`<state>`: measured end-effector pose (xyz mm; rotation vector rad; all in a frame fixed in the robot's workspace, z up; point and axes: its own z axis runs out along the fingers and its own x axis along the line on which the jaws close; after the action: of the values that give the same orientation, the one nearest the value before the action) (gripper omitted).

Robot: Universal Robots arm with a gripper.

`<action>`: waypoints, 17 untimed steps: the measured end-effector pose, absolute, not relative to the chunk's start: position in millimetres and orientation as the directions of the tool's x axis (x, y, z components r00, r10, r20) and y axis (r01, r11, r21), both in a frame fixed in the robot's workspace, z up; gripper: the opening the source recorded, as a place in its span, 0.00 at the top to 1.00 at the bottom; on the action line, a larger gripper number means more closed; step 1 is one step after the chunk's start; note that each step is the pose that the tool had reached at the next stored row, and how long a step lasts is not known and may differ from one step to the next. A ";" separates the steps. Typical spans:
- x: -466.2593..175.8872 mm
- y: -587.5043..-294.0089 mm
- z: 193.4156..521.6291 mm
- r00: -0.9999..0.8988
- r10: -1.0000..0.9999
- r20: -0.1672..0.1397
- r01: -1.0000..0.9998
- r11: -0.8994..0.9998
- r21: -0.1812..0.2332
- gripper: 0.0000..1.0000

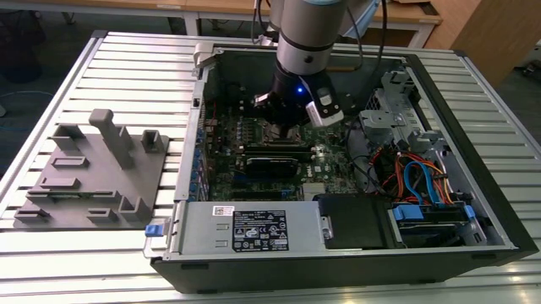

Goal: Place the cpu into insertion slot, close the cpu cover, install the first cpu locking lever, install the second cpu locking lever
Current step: 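Install the second cpu locking lever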

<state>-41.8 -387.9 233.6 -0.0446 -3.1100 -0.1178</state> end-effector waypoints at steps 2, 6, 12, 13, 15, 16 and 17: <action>-44.2 -388.2 232.6 -0.999 0.030 0.030 0.032 0.997 0.075 0.90; -49.3 -389.4 230.3 -0.999 0.030 0.030 0.032 0.997 0.075 0.90; -57.0 -391.5 228.5 -0.999 0.029 0.031 0.032 0.996 0.080 0.90; -58.2 -392.1 228.5 -0.999 0.029 0.031 0.032 0.996 0.083 0.90; -61.0 -393.3 228.4 -0.999 0.029 0.031 0.032 0.995 0.090 0.90; -62.4 -394.0 228.3 -0.999 0.029 0.031 0.032 0.995 0.092 0.90; -63.4 -395.2 228.2 -0.999 0.029 0.031 0.032 0.995 0.094 0.90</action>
<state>-63.4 -395.2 228.2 -0.0475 -3.1080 -0.1477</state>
